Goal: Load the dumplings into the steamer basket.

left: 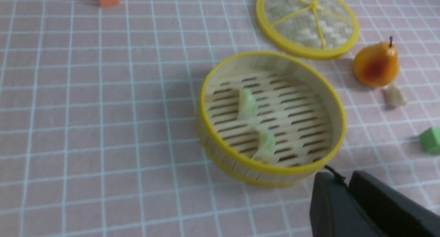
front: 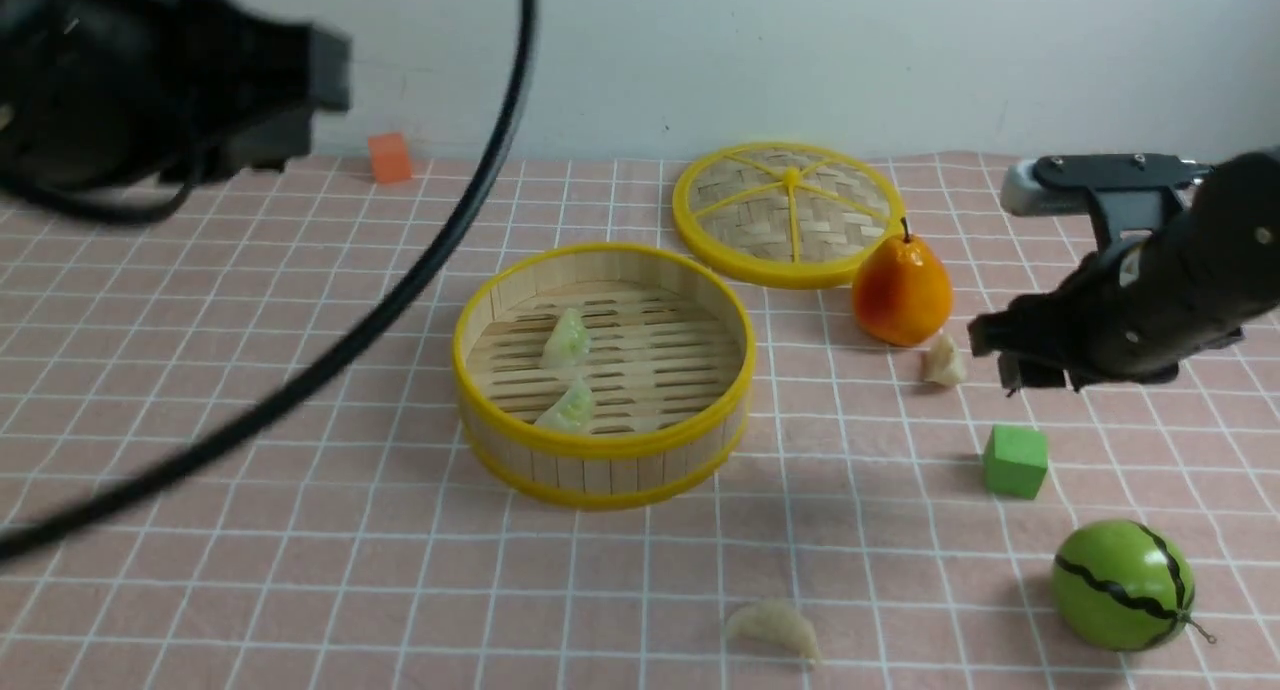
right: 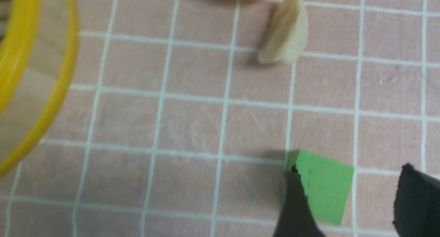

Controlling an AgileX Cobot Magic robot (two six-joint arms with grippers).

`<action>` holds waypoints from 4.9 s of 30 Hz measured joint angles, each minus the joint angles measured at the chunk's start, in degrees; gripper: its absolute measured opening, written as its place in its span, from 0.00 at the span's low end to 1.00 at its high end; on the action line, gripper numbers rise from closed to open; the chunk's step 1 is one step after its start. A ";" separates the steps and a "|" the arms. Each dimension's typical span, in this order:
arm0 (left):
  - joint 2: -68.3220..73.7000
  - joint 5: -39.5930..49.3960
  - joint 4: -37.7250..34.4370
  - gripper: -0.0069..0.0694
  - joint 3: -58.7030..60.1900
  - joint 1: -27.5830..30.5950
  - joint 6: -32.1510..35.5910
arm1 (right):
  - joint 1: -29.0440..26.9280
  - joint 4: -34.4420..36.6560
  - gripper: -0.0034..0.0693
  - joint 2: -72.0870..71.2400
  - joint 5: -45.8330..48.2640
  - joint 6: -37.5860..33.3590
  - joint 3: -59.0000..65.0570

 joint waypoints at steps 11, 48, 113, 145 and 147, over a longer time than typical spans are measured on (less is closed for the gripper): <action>-32.32 -2.21 12.96 0.14 40.03 0.00 -15.01 | -1.74 5.40 0.59 22.93 10.10 -3.32 -26.09; -45.66 -14.50 20.68 0.14 49.06 0.00 -16.37 | 14.77 38.72 0.44 25.93 0.17 -41.43 -34.75; -45.66 -16.03 19.82 0.19 49.06 0.00 -16.37 | 19.71 27.42 0.31 19.78 23.36 -47.12 -35.47; -45.66 -13.78 19.82 0.23 49.06 0.00 -16.37 | 18.84 1.40 0.28 -8.86 32.92 -22.63 -35.82; -45.66 -13.56 19.82 0.23 49.06 0.00 -16.37 | 17.87 0.74 0.10 -15.23 34.03 -21.70 -31.42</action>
